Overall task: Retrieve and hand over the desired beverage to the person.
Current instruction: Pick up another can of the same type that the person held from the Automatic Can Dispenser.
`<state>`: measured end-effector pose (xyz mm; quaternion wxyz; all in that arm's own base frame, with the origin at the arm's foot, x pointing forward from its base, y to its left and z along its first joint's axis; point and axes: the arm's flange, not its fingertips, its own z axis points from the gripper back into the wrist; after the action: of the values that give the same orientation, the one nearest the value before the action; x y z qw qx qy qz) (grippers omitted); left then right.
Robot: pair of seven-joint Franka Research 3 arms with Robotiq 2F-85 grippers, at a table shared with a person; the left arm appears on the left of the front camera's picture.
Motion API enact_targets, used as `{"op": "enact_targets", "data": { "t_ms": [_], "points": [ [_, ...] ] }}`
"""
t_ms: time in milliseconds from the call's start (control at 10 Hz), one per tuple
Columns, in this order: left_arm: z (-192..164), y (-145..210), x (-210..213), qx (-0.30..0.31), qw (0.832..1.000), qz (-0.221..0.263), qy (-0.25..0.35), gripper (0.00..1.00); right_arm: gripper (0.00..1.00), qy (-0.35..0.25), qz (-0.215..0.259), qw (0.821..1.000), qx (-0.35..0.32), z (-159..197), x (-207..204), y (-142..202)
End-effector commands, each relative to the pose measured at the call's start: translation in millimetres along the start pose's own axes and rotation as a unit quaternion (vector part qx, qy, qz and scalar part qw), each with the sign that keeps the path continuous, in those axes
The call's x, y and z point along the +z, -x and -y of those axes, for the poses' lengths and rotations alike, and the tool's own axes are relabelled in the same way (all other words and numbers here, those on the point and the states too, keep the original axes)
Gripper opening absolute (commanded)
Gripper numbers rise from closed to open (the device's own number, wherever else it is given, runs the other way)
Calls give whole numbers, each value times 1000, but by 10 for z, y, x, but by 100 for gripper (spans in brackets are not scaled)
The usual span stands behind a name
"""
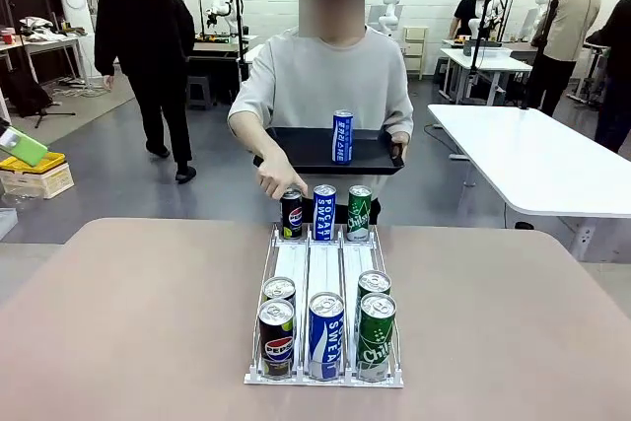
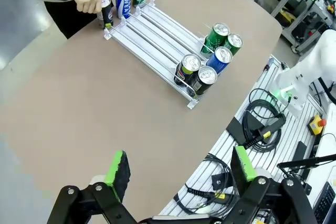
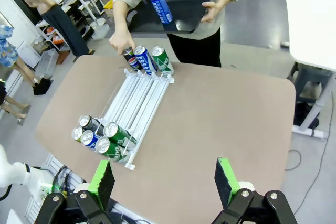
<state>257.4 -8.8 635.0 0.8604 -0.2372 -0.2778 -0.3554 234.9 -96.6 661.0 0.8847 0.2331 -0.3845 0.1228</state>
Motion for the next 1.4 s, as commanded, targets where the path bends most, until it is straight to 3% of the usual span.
{"op": "enact_targets", "data": {
  "t_ms": [0,1300],
  "points": [
    [-21,-33,-39,-3,1000,0,2,100,100,-17,2,1000,4,4,-19,-12],
    [-21,-33,-39,-3,1000,0,2,100,100,-17,2,1000,4,4,-19,-12]
  ]
}}
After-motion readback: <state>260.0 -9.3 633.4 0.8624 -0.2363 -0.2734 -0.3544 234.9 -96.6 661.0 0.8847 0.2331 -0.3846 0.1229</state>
